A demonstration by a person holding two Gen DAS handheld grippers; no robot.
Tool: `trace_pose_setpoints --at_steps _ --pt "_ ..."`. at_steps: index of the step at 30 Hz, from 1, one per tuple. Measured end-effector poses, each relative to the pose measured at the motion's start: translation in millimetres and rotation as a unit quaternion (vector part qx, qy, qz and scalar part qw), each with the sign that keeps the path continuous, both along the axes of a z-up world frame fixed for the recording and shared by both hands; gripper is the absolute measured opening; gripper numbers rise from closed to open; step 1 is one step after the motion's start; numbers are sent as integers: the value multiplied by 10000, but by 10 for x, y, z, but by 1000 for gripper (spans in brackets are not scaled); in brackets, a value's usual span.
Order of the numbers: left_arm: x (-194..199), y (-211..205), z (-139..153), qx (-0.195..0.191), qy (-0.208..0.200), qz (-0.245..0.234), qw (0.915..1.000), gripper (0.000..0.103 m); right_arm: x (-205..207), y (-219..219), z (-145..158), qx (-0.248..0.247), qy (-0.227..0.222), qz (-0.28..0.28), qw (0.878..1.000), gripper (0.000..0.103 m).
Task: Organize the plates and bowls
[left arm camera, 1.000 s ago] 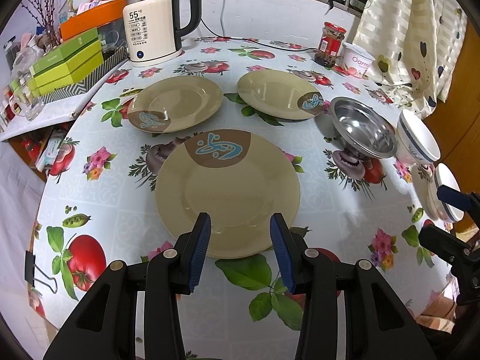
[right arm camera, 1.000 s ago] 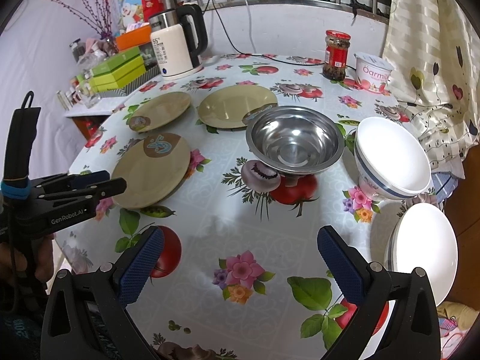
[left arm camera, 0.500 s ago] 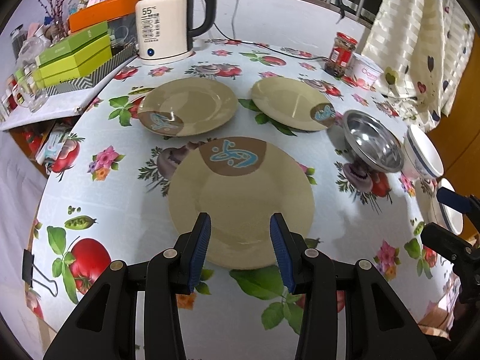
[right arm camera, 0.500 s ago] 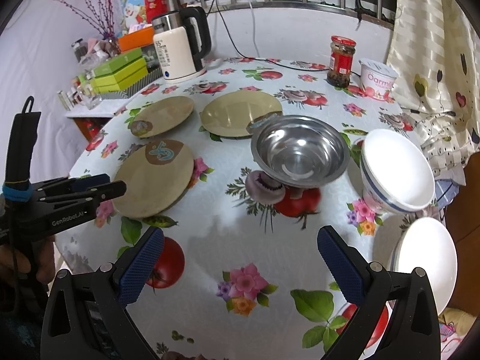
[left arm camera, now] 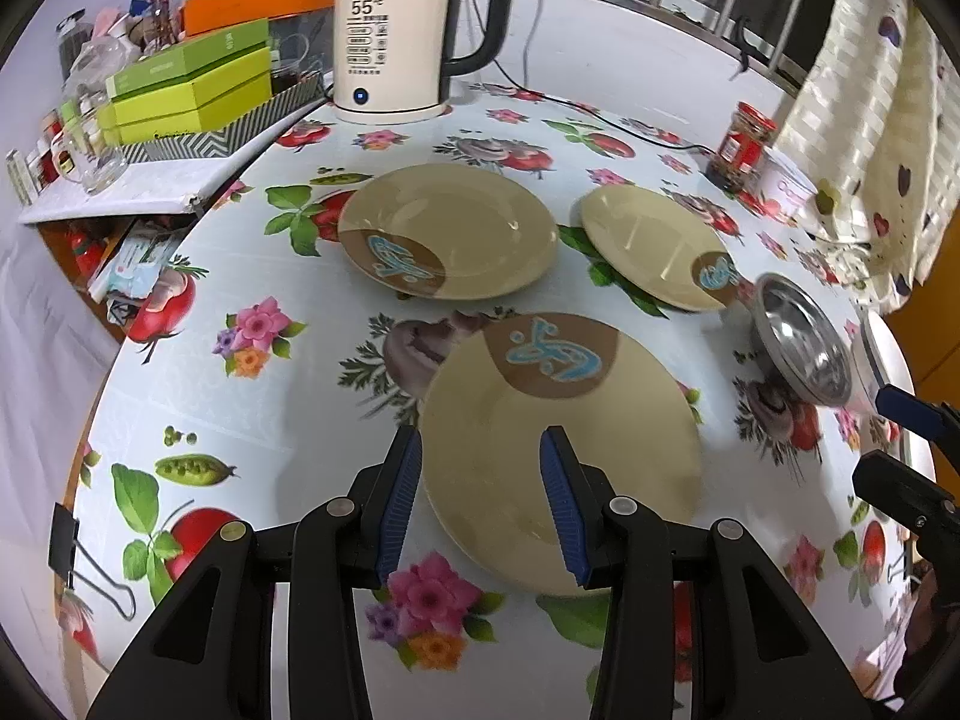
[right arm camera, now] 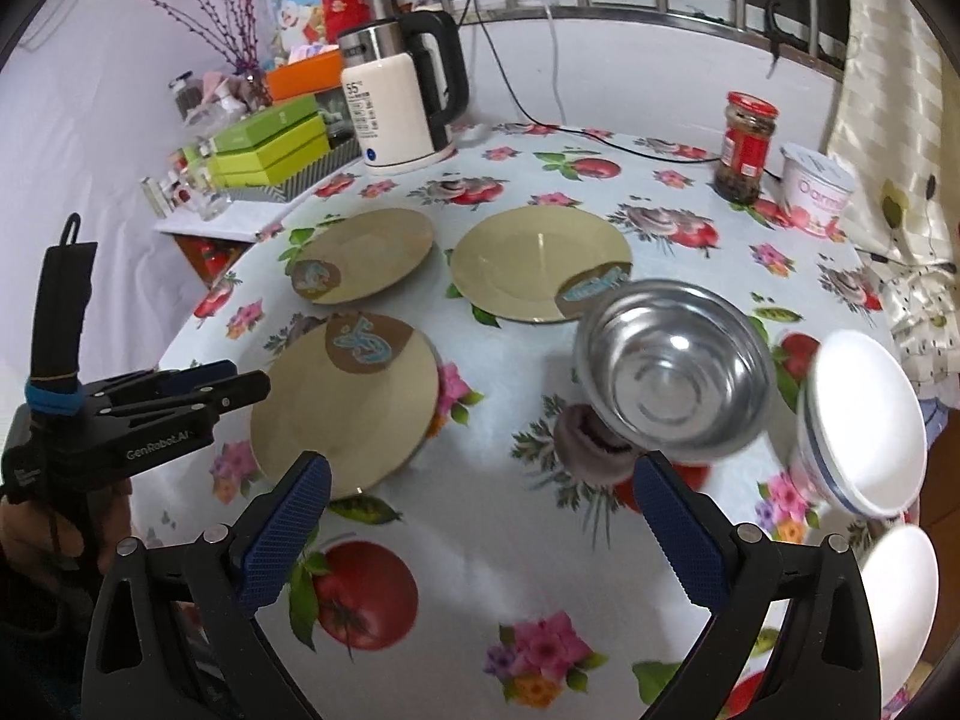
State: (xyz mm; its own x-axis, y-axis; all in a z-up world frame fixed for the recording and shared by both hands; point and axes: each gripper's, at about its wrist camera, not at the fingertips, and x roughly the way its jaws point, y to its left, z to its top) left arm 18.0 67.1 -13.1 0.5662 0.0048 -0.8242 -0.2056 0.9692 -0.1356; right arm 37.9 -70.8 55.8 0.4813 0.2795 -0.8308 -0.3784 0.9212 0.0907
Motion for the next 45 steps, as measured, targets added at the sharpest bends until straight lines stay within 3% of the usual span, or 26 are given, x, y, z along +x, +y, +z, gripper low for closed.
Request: trace_pose_setpoints --at_steps 5,8,20,27,30,39,45 --pt "78 98 0 36 -25 96 9999 42 154 124 -21 90 67 120 9999 100" --pt "128 152 3 52 -39 144 9999 42 250 200 -32 127 115 178 9997 91" --pt "297 397 -36 150 -13 387 9991 42 601 559 -111 183 222 517 9982 85" --pt "370 546 -71 184 10 502 9986 42 750 734 -186 252 356 689 9967 76" --pt "416 605 -79 207 11 533 9984 42 841 799 -221 317 444 705 9960 68" --pt "609 864 -134 -73 -23 606 9981 42 1178 922 -398 518 820 569 9937 55" --pt "730 990 -158 -283 -79 601 9978 40 1388 981 -525 718 1109 460 9902 55"
